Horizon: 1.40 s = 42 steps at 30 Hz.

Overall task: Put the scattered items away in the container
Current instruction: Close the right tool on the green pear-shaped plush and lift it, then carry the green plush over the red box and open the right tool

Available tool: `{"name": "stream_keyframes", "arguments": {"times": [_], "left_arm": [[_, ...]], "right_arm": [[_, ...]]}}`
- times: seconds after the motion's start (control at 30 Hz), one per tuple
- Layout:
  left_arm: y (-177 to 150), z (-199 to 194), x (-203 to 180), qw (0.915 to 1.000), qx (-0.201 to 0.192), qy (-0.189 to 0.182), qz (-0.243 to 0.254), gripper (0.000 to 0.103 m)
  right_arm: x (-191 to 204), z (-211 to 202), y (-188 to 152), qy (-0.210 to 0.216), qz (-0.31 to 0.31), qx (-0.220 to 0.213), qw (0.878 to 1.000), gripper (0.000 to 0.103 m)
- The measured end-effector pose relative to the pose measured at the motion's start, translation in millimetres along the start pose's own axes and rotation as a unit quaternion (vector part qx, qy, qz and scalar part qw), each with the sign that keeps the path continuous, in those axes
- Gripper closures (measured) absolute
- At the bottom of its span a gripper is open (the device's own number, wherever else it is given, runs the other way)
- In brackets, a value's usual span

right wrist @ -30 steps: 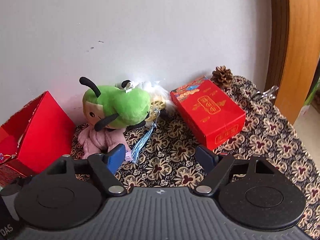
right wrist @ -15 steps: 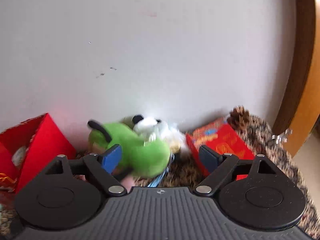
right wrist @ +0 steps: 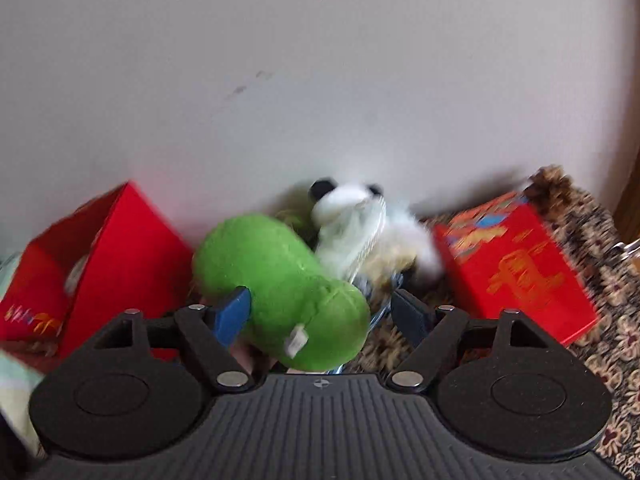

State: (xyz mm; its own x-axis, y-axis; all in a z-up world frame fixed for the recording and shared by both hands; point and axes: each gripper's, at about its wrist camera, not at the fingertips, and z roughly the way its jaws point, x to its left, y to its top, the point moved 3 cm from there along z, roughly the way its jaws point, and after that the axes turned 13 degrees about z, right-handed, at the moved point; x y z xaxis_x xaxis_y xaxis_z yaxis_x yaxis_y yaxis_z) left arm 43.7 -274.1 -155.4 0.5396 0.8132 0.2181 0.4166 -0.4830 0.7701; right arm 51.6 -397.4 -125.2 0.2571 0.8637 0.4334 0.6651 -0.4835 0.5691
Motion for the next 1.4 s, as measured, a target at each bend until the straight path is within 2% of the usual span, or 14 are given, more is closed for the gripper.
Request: {"name": "stream_keyframes", "arguments": {"times": [0.07,0.17,0.37,0.43,0.57,0.63,0.67,0.83,0.9,0.97,1.03,1.1,1.17,1.4], "left_arm": [[1,5,1,0.9999,-0.003,-0.008,0.008,0.001],[6,13,4,0.9997,-0.004,-0.024,0.001,0.001],[10,27,8,0.9984,0.001,-0.055,-0.011,0.002],[9,31,12,0.9974,0.002,-0.069,-0.022,0.009],[6,26,9,0.9974,0.002,-0.072,-0.011,0.015],[8,19,10,0.9971,-0.006,-0.074,-0.018,0.026],[10,14,13,0.9965,-0.013,-0.079,-0.025,0.027],[24,-11,27,0.9968,-0.042,-0.065,-0.021,0.027],[22,-20,32,0.9978,-0.052,-0.04,-0.01,0.026],[16,-24,40,0.9979,-0.052,-0.036,-0.015,0.018],[9,-23,45,0.9976,-0.046,-0.048,-0.019,0.016],[2,-21,41,0.9978,-0.038,-0.053,-0.016,0.014],[-2,-24,30,0.998,-0.043,-0.047,-0.002,0.005],[-18,-17,8,0.9976,-0.022,-0.066,0.007,0.003]], "right_arm": [[4,-4,2,-0.016,-0.02,-0.025,0.999,0.024],[9,1,8,-0.032,-0.046,-0.05,0.997,0.012],[4,23,5,0.033,-0.025,0.006,0.999,0.005],[-5,30,0,0.056,0.004,0.039,0.998,0.003],[-3,33,-16,0.066,0.015,0.065,0.996,0.01],[9,22,-26,0.051,-0.017,0.051,0.997,0.022],[16,16,-31,0.042,-0.036,0.042,0.998,0.043],[35,-16,-30,0.033,-0.076,0.004,0.997,0.061],[41,-28,-30,0.035,-0.086,-0.008,0.996,0.088],[41,-38,-30,0.046,-0.082,-0.012,0.995,0.09],[37,-46,-27,0.045,-0.075,-0.027,0.996,0.089],[31,-52,-25,0.047,-0.066,-0.039,0.996,0.056],[24,-54,-22,0.053,-0.053,-0.045,0.996,0.034],[0,-55,-13,0.057,-0.023,-0.064,0.996,0.02]]}}
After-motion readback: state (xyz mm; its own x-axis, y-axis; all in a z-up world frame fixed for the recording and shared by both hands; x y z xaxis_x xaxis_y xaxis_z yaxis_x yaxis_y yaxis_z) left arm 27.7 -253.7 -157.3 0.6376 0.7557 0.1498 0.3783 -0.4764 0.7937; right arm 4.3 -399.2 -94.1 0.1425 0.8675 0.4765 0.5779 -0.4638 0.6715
